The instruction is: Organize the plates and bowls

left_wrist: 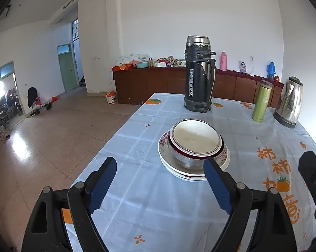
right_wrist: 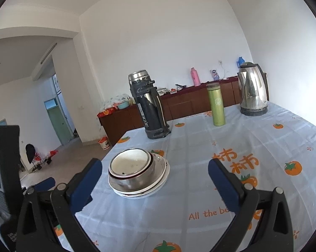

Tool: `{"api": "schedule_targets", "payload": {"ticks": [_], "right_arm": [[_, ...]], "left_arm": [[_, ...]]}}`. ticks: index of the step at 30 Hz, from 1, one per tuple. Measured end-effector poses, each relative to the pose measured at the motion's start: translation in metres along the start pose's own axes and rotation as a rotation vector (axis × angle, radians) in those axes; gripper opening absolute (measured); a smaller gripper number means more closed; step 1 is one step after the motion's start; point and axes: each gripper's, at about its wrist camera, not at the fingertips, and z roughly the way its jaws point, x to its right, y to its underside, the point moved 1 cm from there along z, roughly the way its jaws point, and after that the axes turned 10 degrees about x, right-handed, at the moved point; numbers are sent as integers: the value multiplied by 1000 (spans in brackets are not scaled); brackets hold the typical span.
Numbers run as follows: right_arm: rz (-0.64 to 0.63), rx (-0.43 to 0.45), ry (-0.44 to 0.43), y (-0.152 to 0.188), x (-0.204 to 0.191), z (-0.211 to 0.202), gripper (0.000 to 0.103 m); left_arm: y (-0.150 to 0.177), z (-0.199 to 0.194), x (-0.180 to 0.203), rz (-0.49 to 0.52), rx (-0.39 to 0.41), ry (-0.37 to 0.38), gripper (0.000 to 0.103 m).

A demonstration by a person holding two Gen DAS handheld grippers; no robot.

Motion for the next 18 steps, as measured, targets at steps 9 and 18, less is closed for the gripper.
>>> {"api": "schedule_targets", "payload": {"ticks": [9, 18], "right_arm": [[4, 5, -9, -3, -3, -8, 103], [6, 18, 4, -4, -5, -29, 103]], "left_arm": [[-1, -15, -4, 2, 15, -7, 87], [6, -34, -8, -3, 0, -2, 87]]}}
